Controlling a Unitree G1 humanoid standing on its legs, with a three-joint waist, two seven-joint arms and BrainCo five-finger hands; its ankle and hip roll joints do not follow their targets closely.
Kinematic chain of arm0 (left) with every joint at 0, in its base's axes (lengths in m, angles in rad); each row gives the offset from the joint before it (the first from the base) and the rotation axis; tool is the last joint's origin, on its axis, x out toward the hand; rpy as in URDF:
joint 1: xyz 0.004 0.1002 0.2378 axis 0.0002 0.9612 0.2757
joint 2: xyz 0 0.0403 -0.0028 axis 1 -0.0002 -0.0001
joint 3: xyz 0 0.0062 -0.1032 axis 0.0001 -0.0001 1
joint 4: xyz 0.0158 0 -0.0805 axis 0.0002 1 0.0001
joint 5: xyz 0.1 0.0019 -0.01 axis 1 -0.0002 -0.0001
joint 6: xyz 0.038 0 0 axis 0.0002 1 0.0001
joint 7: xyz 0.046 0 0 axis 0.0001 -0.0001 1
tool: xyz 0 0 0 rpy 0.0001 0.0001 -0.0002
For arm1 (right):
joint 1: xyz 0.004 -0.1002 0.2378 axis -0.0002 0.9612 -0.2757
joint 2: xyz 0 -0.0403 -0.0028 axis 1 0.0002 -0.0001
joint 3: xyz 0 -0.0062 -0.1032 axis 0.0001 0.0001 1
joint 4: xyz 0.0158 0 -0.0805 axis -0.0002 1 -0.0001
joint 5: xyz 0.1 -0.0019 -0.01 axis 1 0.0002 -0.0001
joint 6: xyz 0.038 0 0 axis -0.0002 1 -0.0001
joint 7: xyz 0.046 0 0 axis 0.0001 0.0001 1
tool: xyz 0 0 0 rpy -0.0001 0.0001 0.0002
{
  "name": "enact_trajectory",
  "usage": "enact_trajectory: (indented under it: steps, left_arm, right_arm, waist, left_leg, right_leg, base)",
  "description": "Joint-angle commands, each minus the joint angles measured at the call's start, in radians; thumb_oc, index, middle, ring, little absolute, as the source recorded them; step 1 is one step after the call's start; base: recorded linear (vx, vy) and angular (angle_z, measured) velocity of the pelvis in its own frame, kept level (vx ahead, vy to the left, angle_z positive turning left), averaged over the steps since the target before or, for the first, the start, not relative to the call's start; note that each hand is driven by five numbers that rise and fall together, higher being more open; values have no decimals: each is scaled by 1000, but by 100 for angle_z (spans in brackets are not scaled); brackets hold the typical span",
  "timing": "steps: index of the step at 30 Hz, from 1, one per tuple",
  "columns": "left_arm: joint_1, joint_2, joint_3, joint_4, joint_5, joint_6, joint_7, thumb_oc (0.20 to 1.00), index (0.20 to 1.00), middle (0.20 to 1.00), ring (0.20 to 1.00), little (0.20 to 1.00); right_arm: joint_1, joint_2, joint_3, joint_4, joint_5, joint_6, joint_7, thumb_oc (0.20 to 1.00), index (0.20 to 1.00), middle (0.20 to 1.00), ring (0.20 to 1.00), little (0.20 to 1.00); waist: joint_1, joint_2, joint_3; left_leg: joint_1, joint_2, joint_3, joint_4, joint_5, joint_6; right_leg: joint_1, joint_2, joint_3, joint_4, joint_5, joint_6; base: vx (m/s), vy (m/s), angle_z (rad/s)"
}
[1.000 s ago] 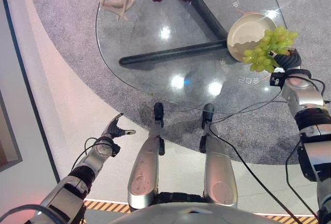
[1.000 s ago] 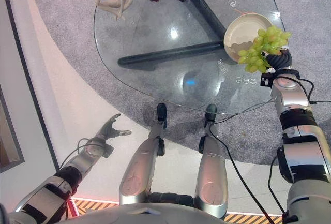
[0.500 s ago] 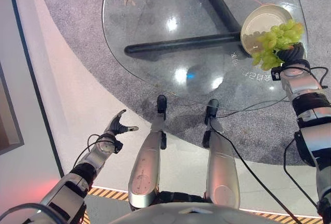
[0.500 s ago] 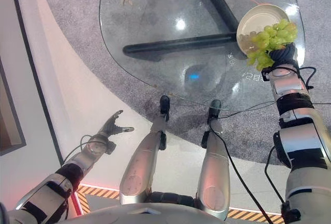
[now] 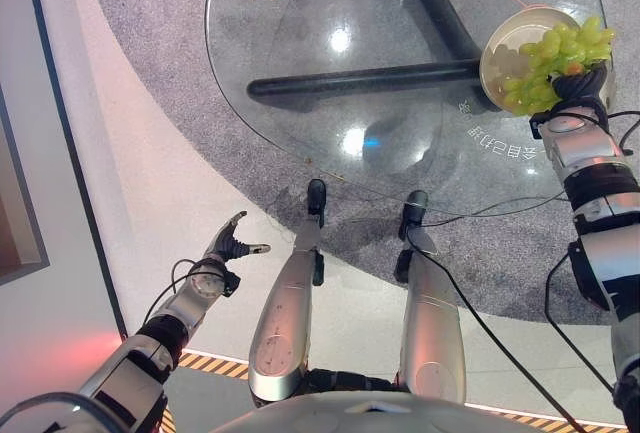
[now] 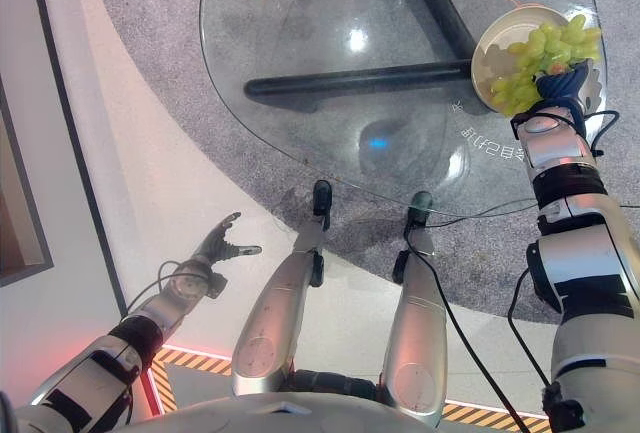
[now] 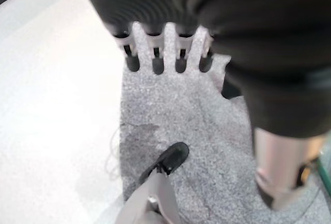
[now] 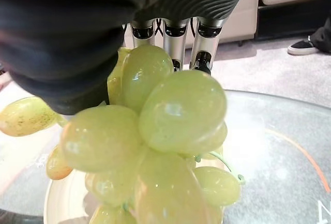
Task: Pick up fruits into the plate
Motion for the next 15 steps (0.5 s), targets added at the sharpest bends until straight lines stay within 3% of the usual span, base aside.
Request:
enact_trajectory:
  steps: [1,6,7,8,9,15]
  left_arm:
    - [17,-16,-36,6,-32,2,19,1000,1000,1000,1000,1000]
    - [16,-15,-30,9,-35,4,7,1000,1000,1000,1000,1000]
    - [15,-17,-27,12,-35,5,5,1000,1000,1000,1000,1000]
    - [14,-17,-27,12,-35,5,5,1000,1000,1000,1000,1000]
    - [11,-18,-28,15,-35,4,2,1000,1000,1000,1000,1000]
    - [12,-19,-31,16,-36,2,3,1000,1000,1000,1000,1000]
  right_arm:
    - [-41,-79,58,-83,-60,-18,-93,200,200,200,200,200]
    - [-39,-76,62,-119,-77,-10,-94,200,200,200,200,200]
    - [-44,-77,67,-123,-79,6,-81,269,269,269,269,269]
    - [-45,-78,67,-124,-79,7,-80,426,426,426,426,426]
    - [-53,-76,77,-116,-89,14,-76,1000,1000,1000,1000,1000]
    - [-65,-76,104,-113,-111,30,-64,1000,1000,1000,1000,1000]
  waist:
    - [-12,23,-30]
    - [-15,21,-30]
    - [-15,19,-30]
    - [-15,19,-30]
    - [-14,18,-30]
    - [-10,16,-30]
  left_leg:
    - [-28,-70,6,166,-199,36]
    - [-24,-71,8,172,-203,35]
    - [-23,-71,8,176,-204,35]
    - [-23,-71,8,176,-204,34]
    - [-24,-70,9,179,-204,35]
    - [-24,-71,5,181,-205,37]
  right_leg:
    - [-2,74,-64,46,-79,-37]
    - [0,73,-61,51,-82,-38]
    - [3,73,-60,52,-83,-39]
    - [3,73,-60,52,-83,-39]
    - [3,73,-61,54,-84,-40]
    - [3,74,-64,61,-88,-43]
  base:
    - [0,0,0]
    - [0,0,0]
    - [0,0,0]
    - [0,0,0]
    - [0,0,0]
    - [0,0,0]
